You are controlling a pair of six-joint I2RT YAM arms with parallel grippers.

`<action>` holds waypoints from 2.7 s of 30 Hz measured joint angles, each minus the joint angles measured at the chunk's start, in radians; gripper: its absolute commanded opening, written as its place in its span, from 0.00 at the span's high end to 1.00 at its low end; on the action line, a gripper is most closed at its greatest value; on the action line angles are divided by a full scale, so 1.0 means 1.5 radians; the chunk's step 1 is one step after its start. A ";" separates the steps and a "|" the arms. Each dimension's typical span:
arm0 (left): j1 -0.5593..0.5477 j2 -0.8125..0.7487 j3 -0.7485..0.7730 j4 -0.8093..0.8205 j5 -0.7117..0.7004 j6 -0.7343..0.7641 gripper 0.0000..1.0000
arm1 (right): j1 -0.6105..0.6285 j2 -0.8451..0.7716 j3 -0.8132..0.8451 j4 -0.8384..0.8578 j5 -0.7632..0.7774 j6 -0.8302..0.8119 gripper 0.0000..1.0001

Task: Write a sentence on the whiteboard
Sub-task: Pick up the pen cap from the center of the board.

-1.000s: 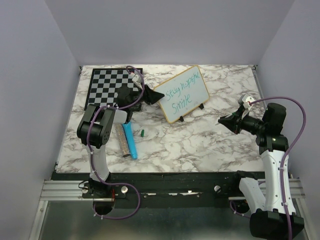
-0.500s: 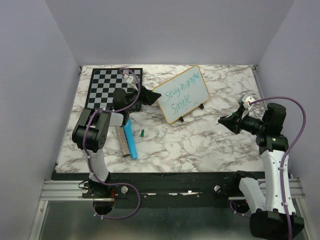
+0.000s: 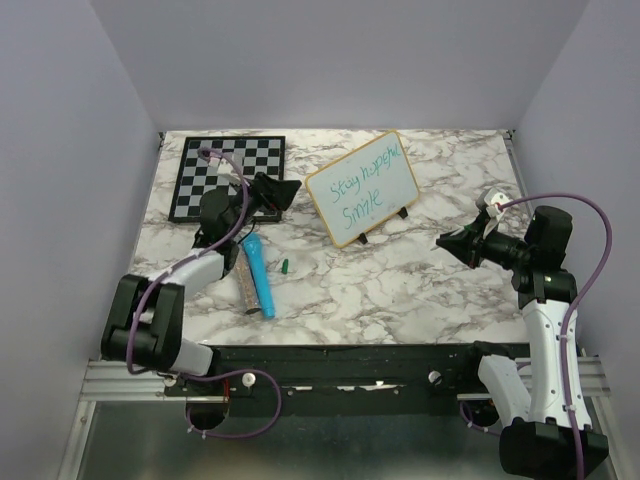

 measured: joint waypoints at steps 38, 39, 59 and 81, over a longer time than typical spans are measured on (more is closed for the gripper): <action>-0.179 -0.436 -0.082 -0.702 -0.274 0.054 0.01 | 0.000 0.024 -0.010 0.000 -0.018 -0.006 0.99; -0.176 -0.435 -0.083 -0.701 -0.275 0.053 0.01 | 0.000 0.024 -0.010 0.000 -0.018 -0.006 1.00; -0.167 -0.285 -0.022 -0.796 -0.315 0.071 0.13 | 0.000 0.028 -0.010 -0.001 -0.039 -0.006 1.00; -0.168 -0.226 -0.022 -0.788 -0.314 0.104 0.07 | 0.000 0.034 -0.010 -0.002 -0.041 -0.006 0.99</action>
